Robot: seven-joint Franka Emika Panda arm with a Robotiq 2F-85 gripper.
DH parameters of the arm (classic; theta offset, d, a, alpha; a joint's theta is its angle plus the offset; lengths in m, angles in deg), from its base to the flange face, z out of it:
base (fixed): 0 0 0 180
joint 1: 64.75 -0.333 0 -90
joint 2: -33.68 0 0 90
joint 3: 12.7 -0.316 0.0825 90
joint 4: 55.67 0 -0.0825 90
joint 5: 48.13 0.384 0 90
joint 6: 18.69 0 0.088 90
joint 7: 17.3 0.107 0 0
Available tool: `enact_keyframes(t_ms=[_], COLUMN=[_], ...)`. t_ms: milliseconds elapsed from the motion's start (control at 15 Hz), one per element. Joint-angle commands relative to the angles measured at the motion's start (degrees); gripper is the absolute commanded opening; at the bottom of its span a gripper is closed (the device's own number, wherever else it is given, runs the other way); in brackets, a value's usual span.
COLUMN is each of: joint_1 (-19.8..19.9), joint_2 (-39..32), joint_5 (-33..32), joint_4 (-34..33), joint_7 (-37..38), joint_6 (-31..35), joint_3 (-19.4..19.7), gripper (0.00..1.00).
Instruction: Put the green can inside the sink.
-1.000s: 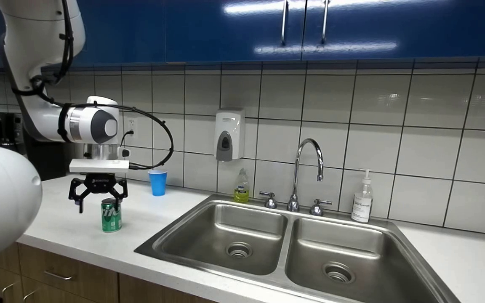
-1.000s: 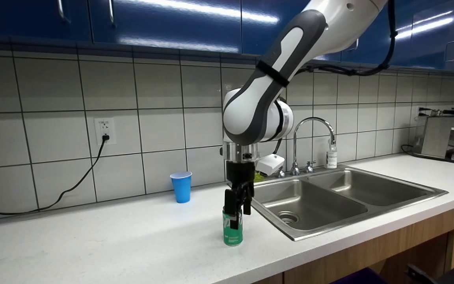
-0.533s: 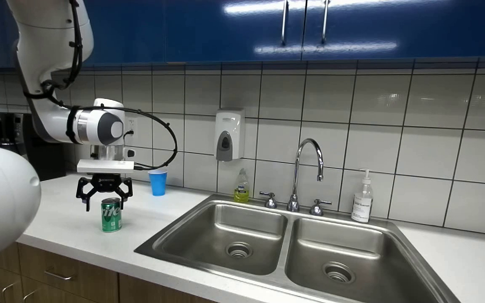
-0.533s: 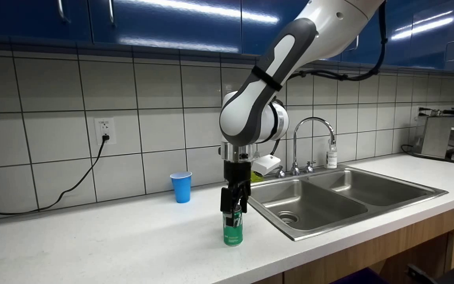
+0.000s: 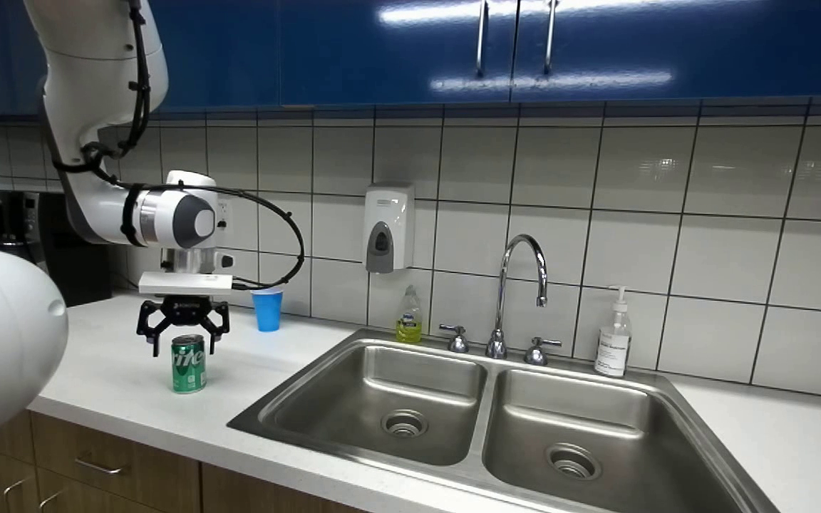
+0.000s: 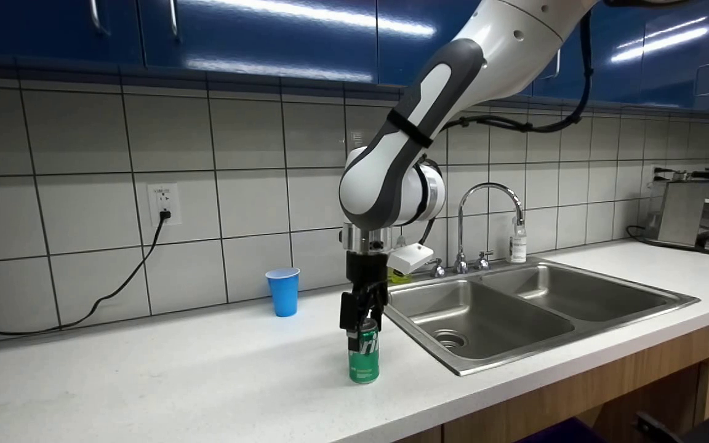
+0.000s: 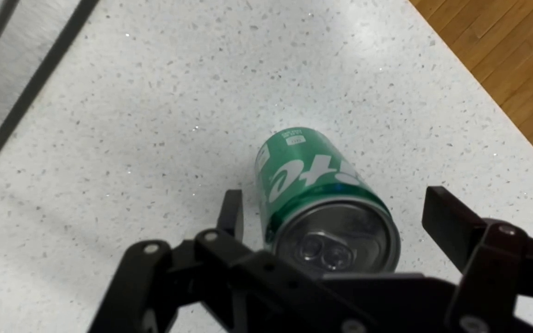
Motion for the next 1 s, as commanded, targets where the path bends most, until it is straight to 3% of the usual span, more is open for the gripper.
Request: enact_keyframes(t_ms=[0, 733, 800, 867, 933], joint_1=[1.08, 1.45, 1.54, 1.61, 1.65], joint_2=[-1.19, -2.29, -2.38, -2.46, -2.50], joint_5=[-1.54, -1.94, -1.89, -1.92, -1.93], joint_4=[-1.65, -2.81, -2.85, -2.86, -2.88], joint_7=[1.84, 2.13, 1.99, 1.89, 1.87], joint_6=[0.23, -0.05, 0.08, 0.12, 0.11], joint_3=[-0.71, -0.54, -0.57, -0.58, -0.59], gripper=[1.00, 1.00, 0.75, 0.74, 0.66])
